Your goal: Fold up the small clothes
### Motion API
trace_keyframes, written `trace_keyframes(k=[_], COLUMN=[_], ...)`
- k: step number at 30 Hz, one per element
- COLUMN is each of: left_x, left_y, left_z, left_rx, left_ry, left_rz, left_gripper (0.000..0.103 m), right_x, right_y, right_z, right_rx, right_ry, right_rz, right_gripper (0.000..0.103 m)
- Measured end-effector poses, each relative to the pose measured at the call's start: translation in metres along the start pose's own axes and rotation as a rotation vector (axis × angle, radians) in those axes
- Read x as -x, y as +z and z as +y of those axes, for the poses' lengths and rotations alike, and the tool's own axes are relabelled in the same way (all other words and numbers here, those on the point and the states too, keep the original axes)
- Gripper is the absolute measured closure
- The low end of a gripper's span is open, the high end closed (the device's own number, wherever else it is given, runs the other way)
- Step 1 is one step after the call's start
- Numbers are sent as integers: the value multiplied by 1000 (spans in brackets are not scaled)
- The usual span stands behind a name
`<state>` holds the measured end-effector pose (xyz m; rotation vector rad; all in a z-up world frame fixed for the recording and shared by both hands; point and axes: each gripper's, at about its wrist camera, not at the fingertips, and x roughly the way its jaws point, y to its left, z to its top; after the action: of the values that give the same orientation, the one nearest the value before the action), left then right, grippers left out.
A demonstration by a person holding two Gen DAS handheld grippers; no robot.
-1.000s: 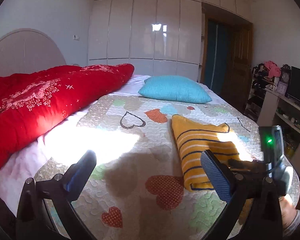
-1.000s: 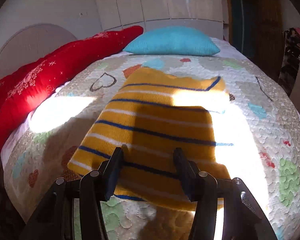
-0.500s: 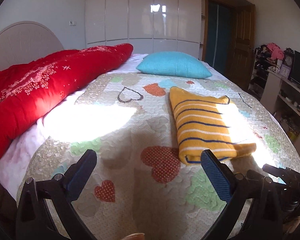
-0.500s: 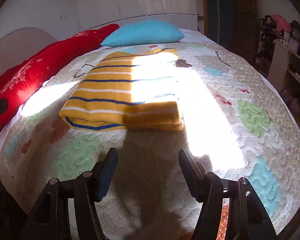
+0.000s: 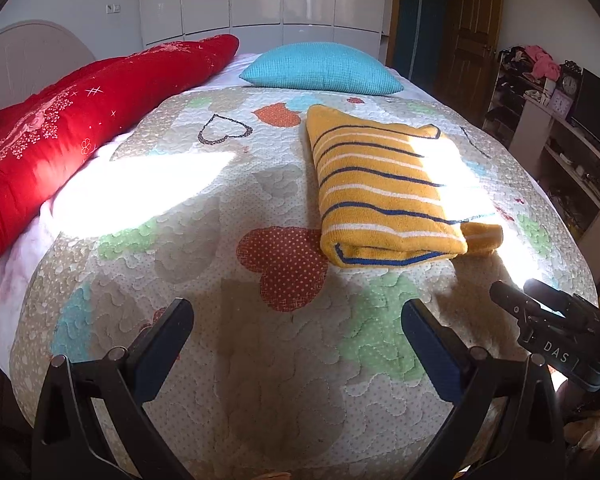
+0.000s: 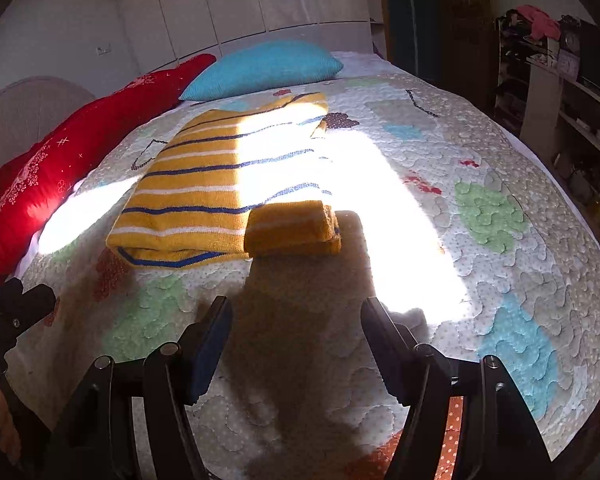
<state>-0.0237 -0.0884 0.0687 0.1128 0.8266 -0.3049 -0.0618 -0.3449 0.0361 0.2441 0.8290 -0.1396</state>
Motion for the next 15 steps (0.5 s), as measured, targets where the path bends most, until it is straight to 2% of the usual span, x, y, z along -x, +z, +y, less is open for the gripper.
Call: trace_keyframes(k=[5,15], left_x=[-9,-23], left_y=[-2,-11], left_z=[0,-1], left_rx=[-3,4], left_ry=[18,6], left_rz=[43,119], left_gripper=[0,0], right_x=[-3,-9], right_y=[-2,-7], right_z=[1,2], right_rx=[12,2], right_ry=[-15,-22], right_rz=[7,22], right_gripper=[30,28])
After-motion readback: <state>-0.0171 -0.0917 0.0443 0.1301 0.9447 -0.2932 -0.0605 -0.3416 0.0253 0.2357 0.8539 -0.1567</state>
